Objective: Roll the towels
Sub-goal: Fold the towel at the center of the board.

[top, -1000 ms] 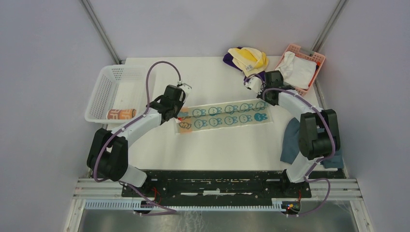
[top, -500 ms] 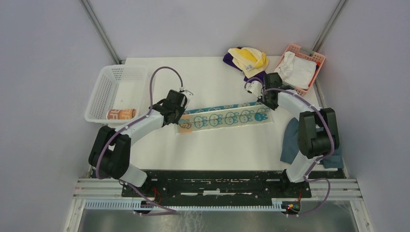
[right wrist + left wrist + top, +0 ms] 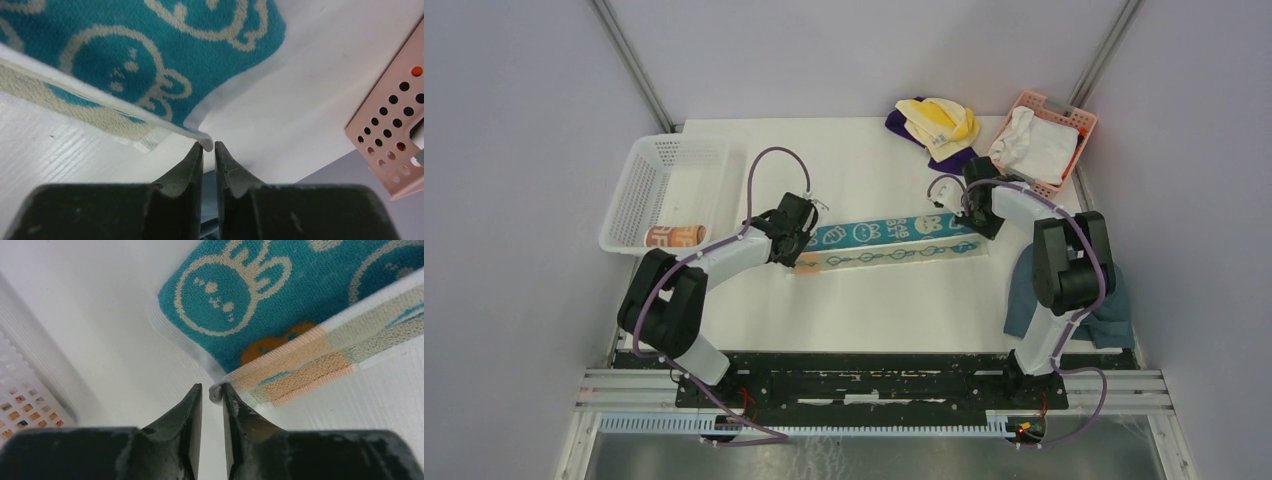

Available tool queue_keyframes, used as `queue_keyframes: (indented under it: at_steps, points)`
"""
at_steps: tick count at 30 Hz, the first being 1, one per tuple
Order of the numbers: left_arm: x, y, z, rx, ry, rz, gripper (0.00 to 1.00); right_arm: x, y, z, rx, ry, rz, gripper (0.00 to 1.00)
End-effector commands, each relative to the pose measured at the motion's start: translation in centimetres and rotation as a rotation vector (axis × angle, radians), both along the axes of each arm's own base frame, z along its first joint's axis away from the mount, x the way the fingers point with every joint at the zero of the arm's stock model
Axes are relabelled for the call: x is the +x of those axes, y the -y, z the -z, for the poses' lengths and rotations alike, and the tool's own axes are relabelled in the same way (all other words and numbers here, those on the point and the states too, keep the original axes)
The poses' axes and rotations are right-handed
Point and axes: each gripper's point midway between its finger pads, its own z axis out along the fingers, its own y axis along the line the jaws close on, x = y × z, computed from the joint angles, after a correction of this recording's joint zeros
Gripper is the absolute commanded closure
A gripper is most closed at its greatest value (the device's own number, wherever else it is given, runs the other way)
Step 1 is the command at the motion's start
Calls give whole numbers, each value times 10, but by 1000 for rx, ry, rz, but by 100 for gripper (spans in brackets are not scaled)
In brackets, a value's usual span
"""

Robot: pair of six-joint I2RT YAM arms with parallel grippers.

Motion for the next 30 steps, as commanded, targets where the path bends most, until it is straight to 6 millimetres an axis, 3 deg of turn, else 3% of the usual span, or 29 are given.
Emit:
queue_keyframes:
  at_steps: [1, 8, 13, 16, 19, 24, 30]
  points:
    - [-2, -3, -10, -7, 13, -47, 67, 4, 3, -25, -23, 5, 14, 78]
    - [-2, 6, -45, -103, 108, -81, 55, 0, -14, -70, 49, 43, 54, 61]
    - [-5, 5, -88, -239, 251, -160, 49, 13, -29, -115, 178, 227, 212, 55]
    - [-12, 3, -106, -334, 324, -217, 45, 22, -41, -130, 326, 368, 355, 51]
    - [-22, 4, -112, -426, 349, -267, 42, 19, -47, -129, 427, 427, 493, 49]
    - [-31, 2, -108, -539, 368, -398, 40, 1, -54, -107, 535, 422, 692, 47]
    - [-27, 28, -98, -700, 312, -445, 41, -11, -52, -80, 586, 395, 830, 48]
